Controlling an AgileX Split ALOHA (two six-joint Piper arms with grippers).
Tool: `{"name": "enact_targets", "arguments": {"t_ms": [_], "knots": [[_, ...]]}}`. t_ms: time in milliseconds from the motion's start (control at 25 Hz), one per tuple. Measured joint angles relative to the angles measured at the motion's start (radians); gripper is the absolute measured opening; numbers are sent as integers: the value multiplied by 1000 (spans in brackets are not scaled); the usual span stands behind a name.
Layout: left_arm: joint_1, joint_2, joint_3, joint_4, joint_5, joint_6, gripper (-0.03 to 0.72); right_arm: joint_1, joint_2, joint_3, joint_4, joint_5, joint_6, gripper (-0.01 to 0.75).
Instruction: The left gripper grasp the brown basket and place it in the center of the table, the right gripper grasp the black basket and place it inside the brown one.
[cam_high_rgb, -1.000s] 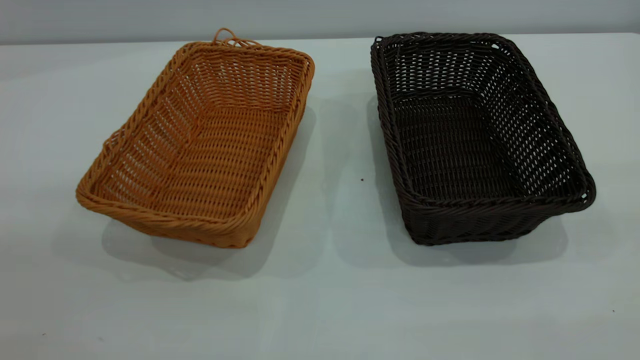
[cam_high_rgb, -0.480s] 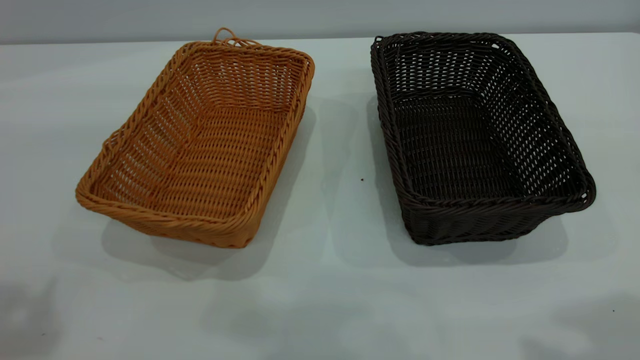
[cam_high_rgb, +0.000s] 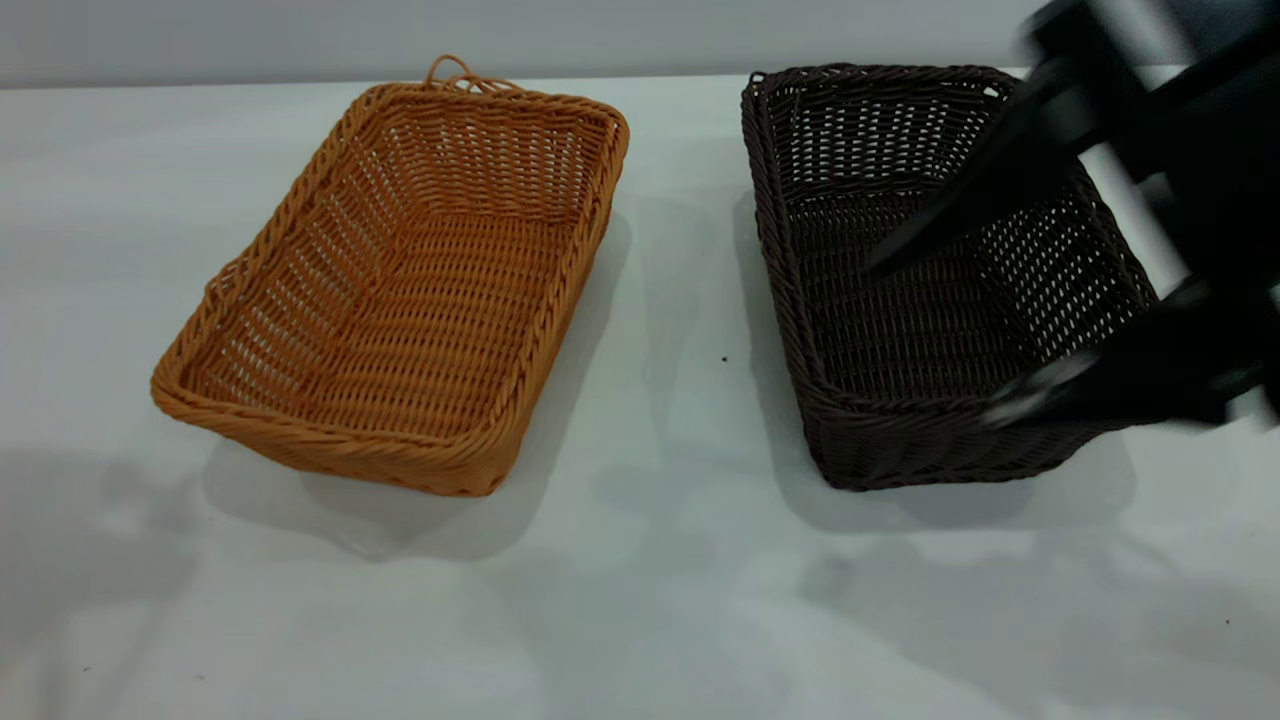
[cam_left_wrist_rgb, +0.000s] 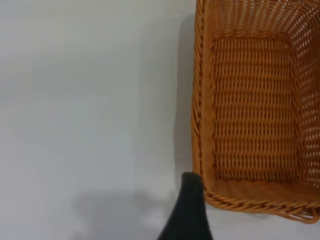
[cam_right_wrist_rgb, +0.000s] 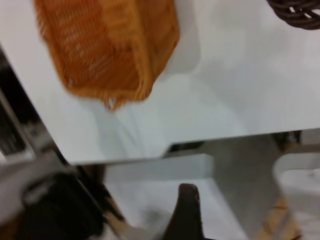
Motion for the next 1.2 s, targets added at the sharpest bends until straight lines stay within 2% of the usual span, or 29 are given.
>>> {"name": "enact_targets", "arguments": {"t_ms": [120,240,480,800,1200], "knots": [[0,9,0,-1,-1,6,590,63,122,-4,236,-84,-42,586],[0,9,0,-1,-1,7,590,73,215,-33,318,-165,-41,586],[0,9,0,-1,-5,7,590,73,335,-86,338,-297,149,584],[0,130,-11,-4,-10,8,590,73,479,-211,346,-416,244,554],[-19,565,-250,-4,-37,9,590,73,538,-230,351,-446,287,522]]}}
